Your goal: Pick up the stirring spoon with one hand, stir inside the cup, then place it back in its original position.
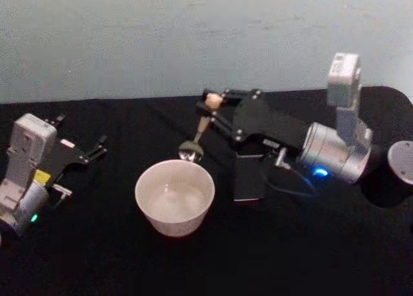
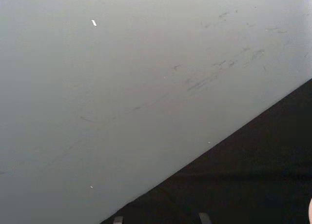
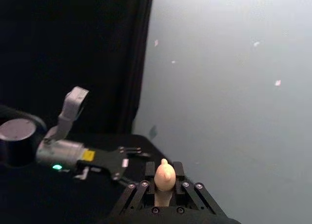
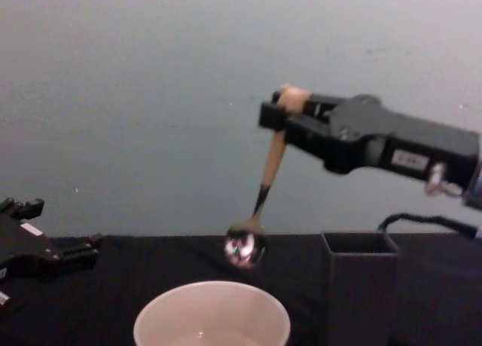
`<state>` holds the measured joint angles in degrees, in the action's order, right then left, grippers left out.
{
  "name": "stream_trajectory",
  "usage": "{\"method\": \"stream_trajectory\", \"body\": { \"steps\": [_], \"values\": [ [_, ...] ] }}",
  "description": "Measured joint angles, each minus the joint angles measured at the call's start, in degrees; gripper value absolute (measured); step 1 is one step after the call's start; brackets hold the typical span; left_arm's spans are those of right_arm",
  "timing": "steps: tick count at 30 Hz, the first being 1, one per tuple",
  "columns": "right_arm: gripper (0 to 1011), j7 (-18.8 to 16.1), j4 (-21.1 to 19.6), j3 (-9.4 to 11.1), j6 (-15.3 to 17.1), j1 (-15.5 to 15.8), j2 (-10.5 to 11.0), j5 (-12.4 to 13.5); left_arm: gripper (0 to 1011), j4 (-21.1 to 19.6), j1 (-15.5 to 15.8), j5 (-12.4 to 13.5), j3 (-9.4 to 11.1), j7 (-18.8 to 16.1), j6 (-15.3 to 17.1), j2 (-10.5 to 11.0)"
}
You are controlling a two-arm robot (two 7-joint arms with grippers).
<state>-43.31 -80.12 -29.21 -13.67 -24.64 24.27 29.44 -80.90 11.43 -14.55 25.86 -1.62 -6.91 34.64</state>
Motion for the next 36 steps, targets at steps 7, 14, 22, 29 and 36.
{"method": "stream_trajectory", "body": {
  "steps": [7, 14, 22, 29, 36],
  "values": [
    [212, -1.2, 2.1, -3.1, -0.7, -0.9, -0.9, -2.1, 1001, 0.0, 0.0, 0.0, 0.0, 0.0, 0.0, 0.0],
    [212, -1.8, 5.3, -5.3, -2.0, -1.9, -2.0, -4.5, 1001, 0.0, 0.0, 0.0, 0.0, 0.0, 0.0, 0.0],
    [212, -1.4, 9.3, -7.2, -4.7, -3.1, -3.7, -8.3, 1001, 0.0, 0.0, 0.0, 0.0, 0.0, 0.0, 0.0],
    [212, -1.5, 12.5, -7.8, -5.8, -3.9, -5.3, -9.5, 1001, 0.0, 0.0, 0.0, 0.0, 0.0, 0.0, 0.0],
    [212, -1.7, 13.7, -7.7, -5.8, -4.1, -5.9, -9.5, 1001, 0.0, 0.0, 0.0, 0.0, 0.0, 0.0, 0.0]
  ]
}}
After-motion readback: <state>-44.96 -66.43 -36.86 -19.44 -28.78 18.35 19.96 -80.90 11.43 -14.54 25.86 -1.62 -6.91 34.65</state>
